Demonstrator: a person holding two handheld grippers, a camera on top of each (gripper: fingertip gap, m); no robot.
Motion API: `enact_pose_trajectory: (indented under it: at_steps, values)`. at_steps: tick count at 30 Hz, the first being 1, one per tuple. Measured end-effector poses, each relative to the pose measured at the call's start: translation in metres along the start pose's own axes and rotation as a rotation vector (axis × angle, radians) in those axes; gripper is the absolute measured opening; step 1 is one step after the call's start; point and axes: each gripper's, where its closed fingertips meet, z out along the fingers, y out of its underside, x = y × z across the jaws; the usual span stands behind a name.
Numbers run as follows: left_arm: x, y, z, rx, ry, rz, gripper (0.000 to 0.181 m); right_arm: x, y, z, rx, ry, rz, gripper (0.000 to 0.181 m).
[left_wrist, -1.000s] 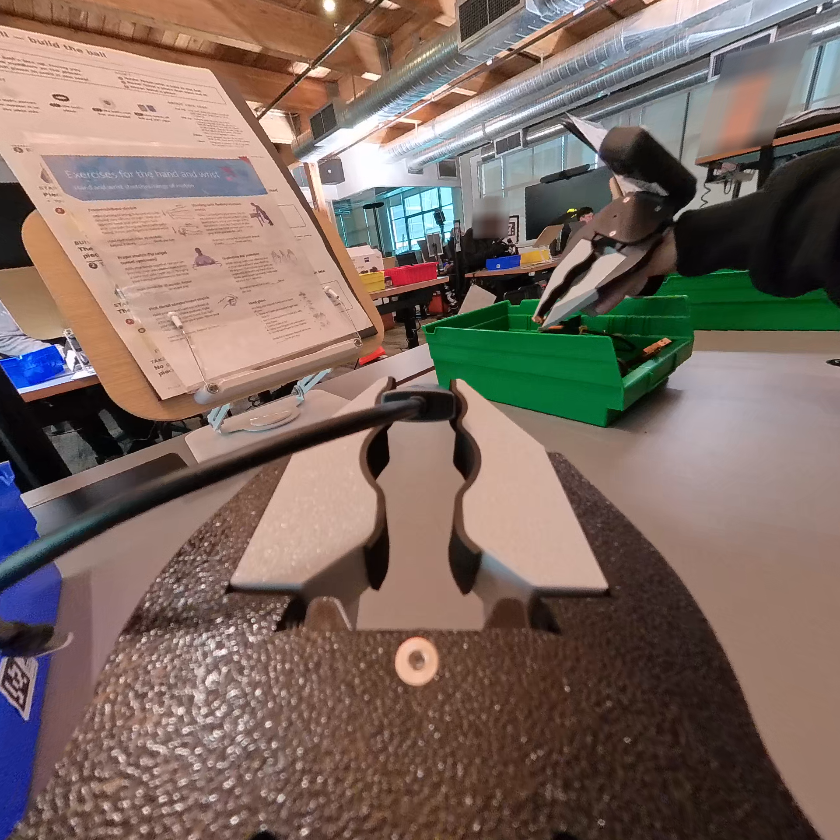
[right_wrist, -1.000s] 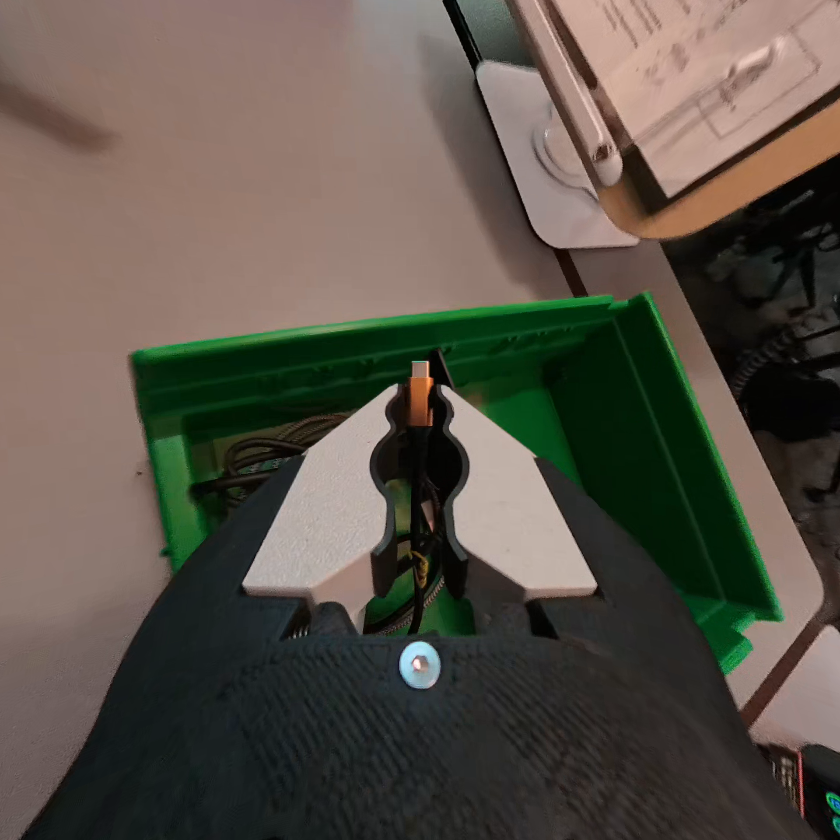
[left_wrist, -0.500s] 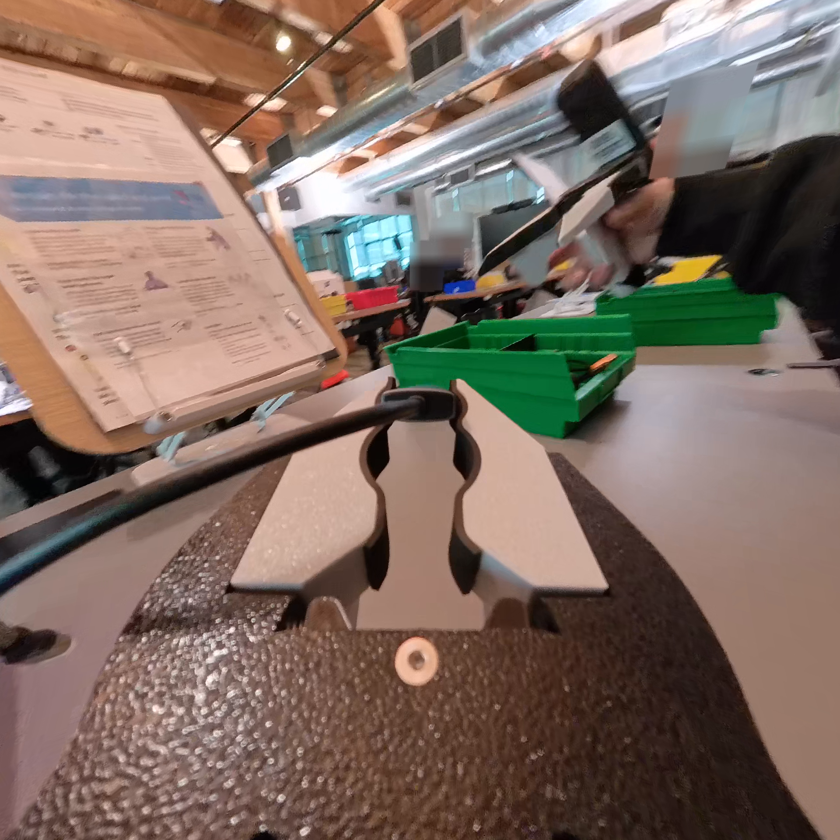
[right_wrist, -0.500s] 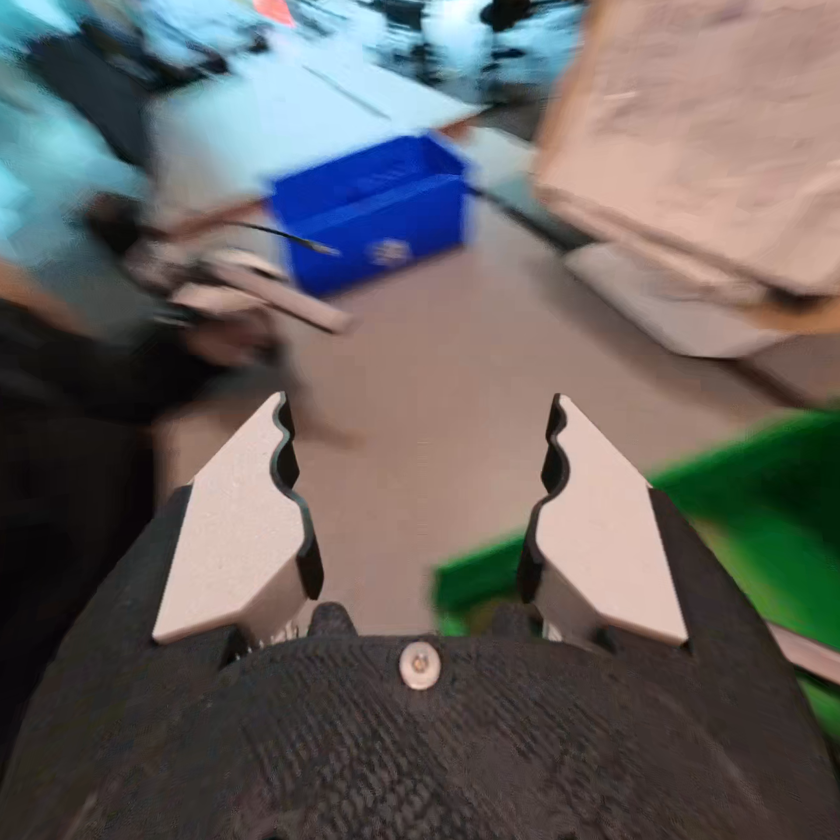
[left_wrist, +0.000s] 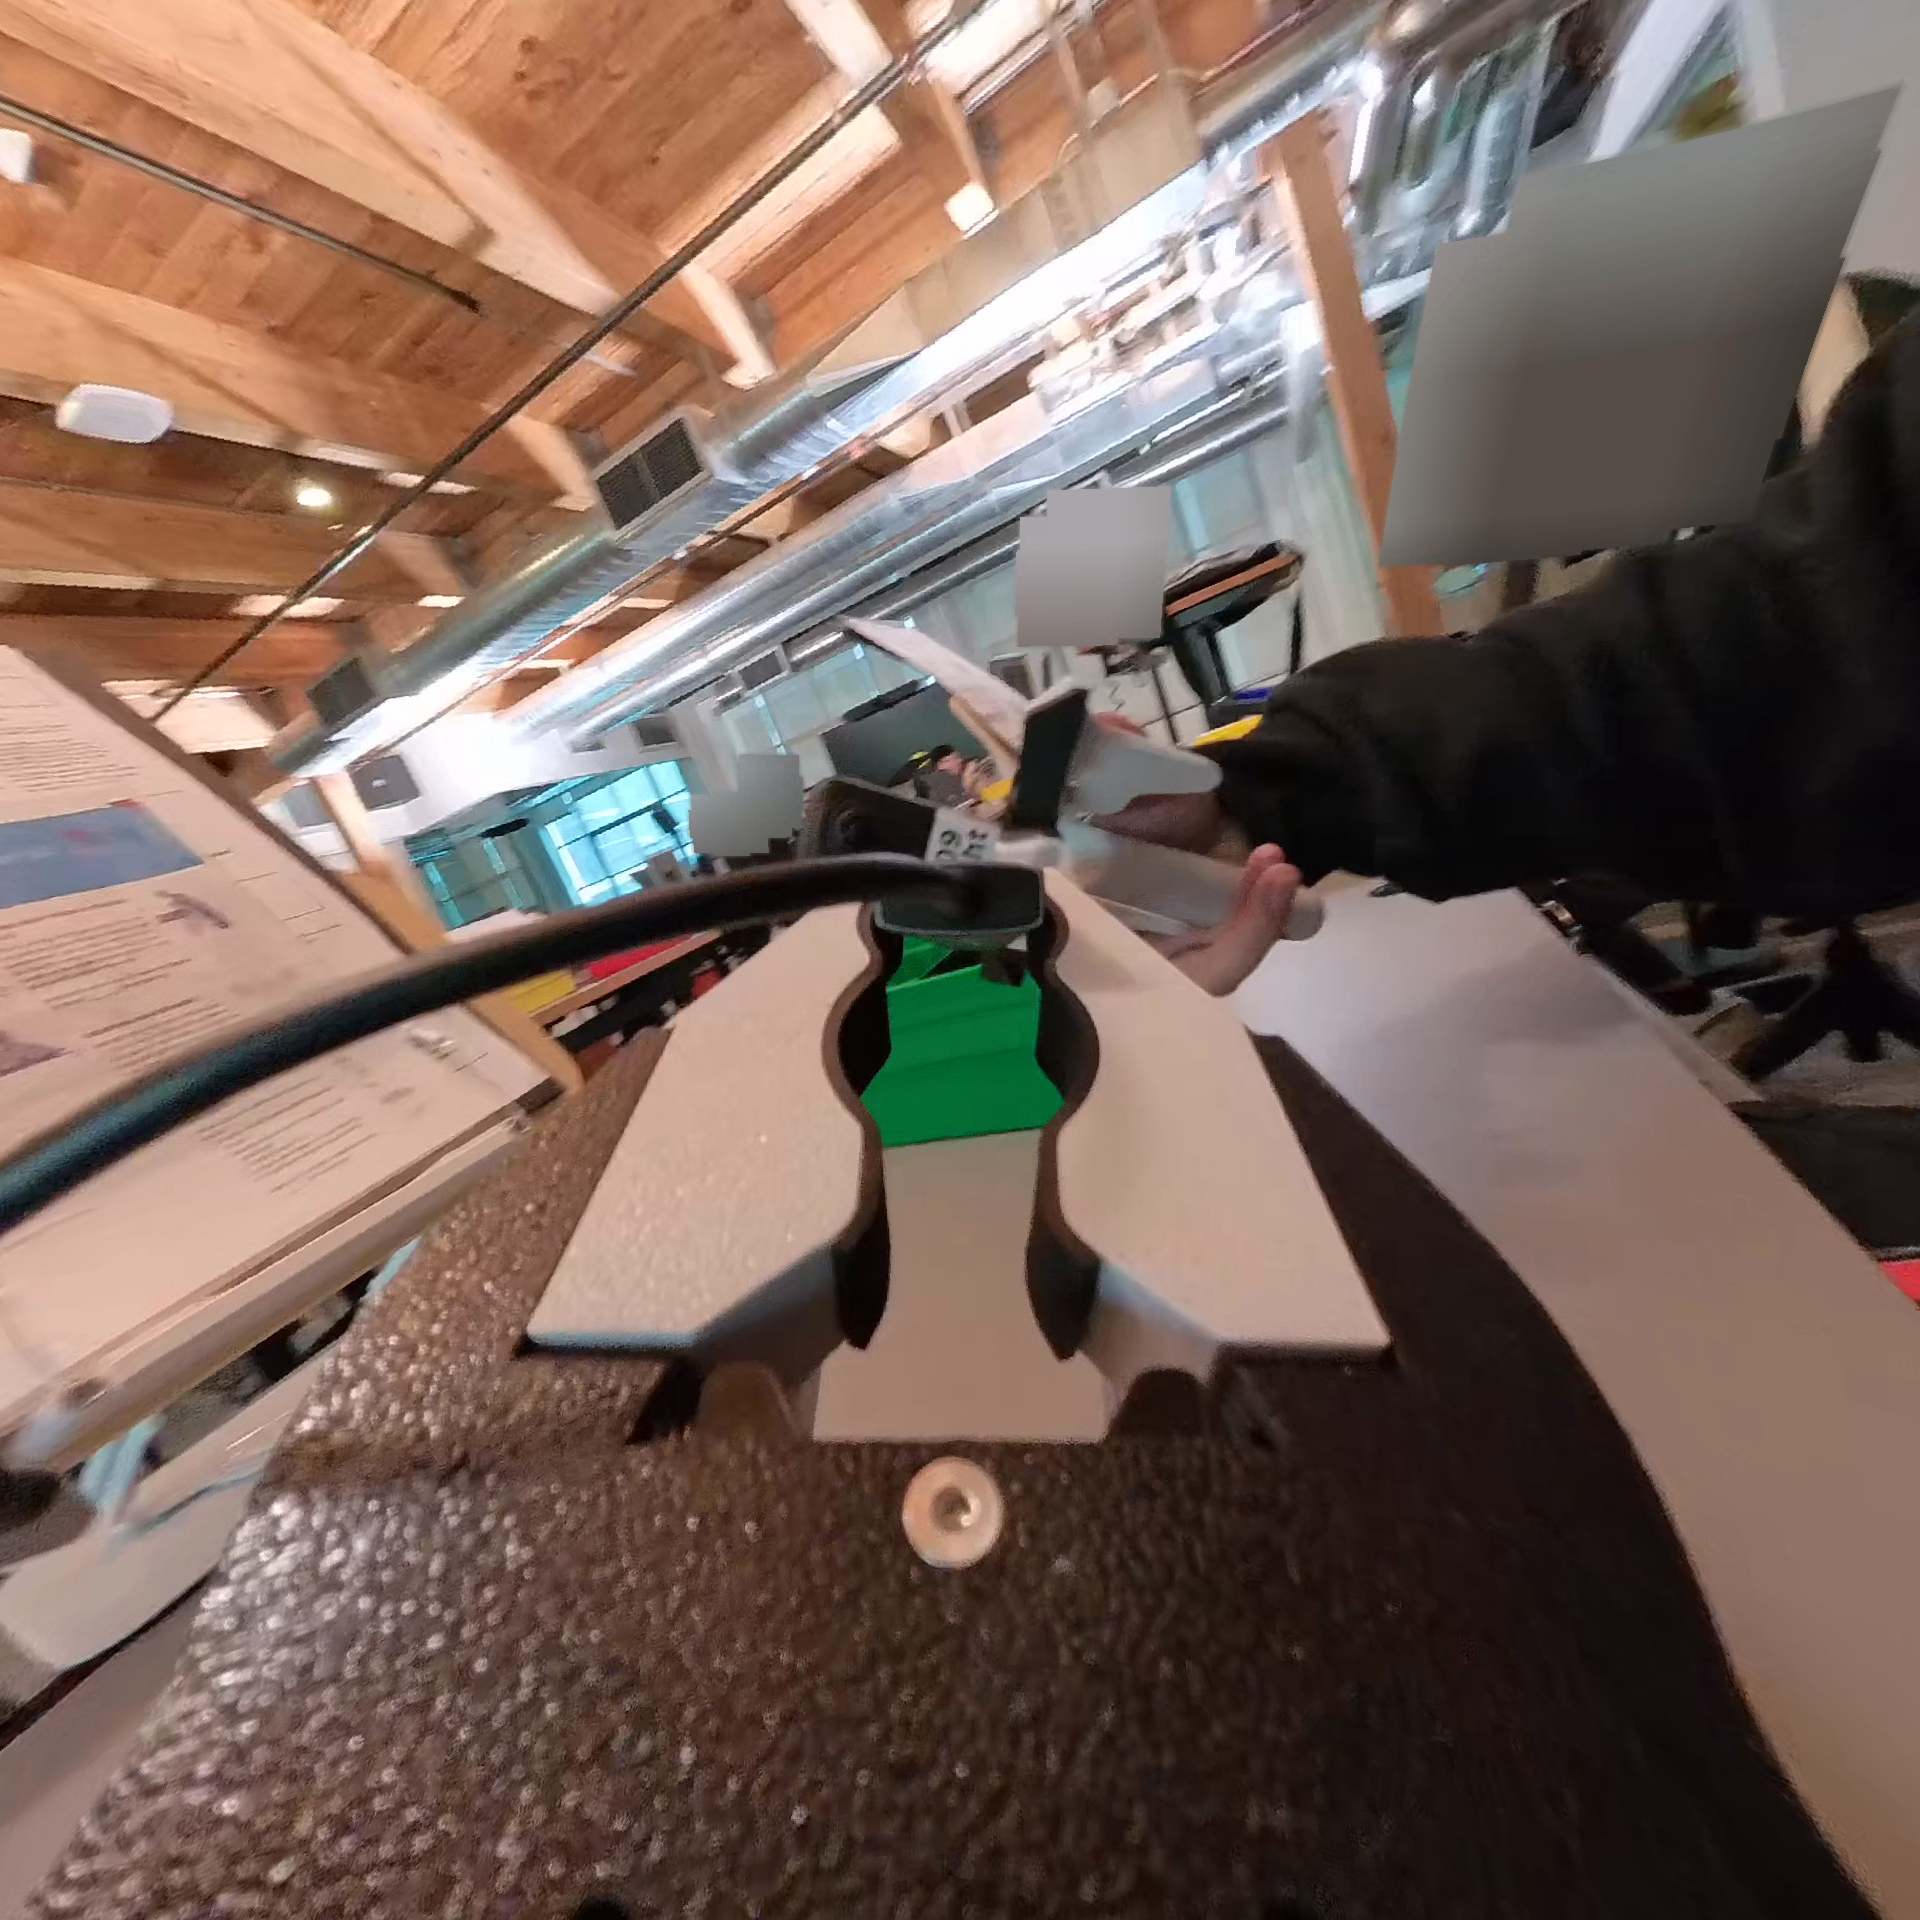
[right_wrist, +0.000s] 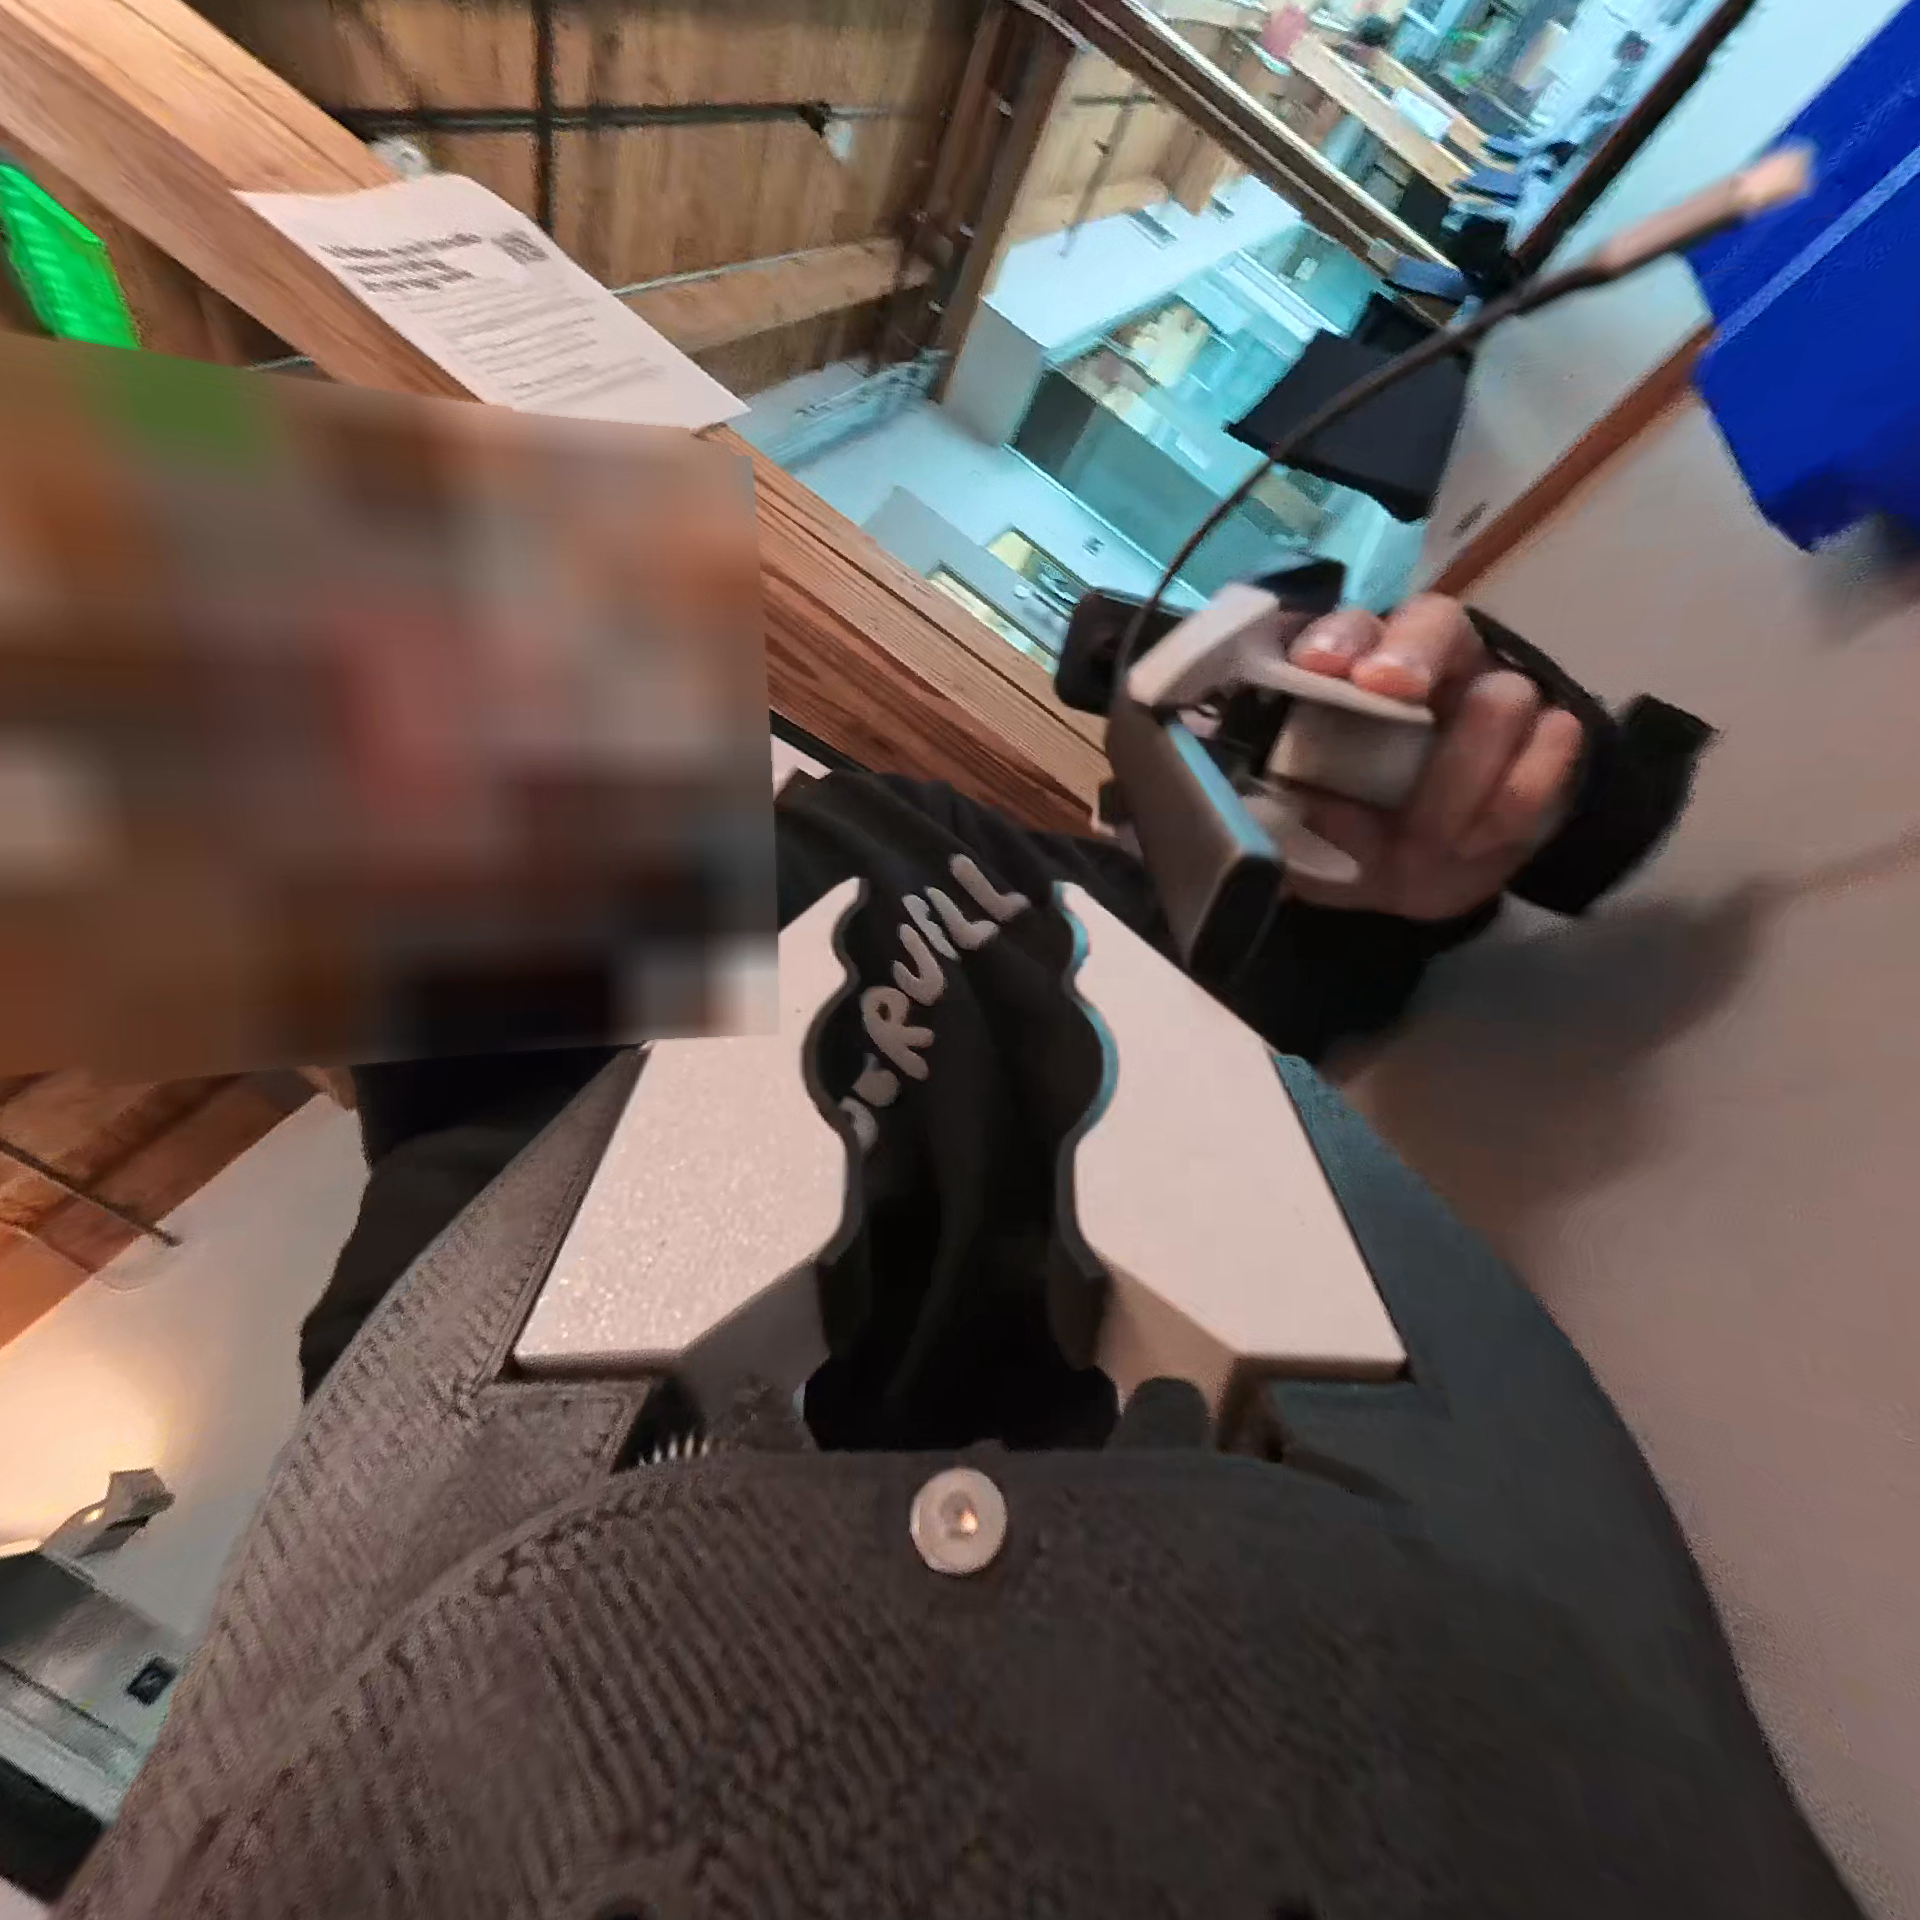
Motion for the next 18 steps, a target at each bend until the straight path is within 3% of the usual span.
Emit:
enact_pose_trajectory:
  at_steps: [5,7,11,15,18]
  values:
    - [-0.01,0.0,-0.006,0.007,-0.038,-0.02,0.021,0.024,-0.012,-0.029,0.081,0.226,-0.014,0.053]
    - [-0.003,-0.002,-0.003,0.022,0.004,-0.021,0.021,0.025,-0.014,-0.03,0.113,0.22,0.016,0.054]
    - [0.015,0.0,0.004,0.022,0.078,-0.02,0.021,0.033,0.01,-0.011,-0.006,0.192,0.04,0.057]
    - [0.021,0.0,0.005,0.026,0.111,-0.015,0.02,0.023,0.005,0.002,0.03,0.068,0.09,0.021]
    - [0.021,0.002,0.004,0.022,0.119,-0.023,0.02,0.03,0.007,0.004,0.023,0.079,0.093,0.013]
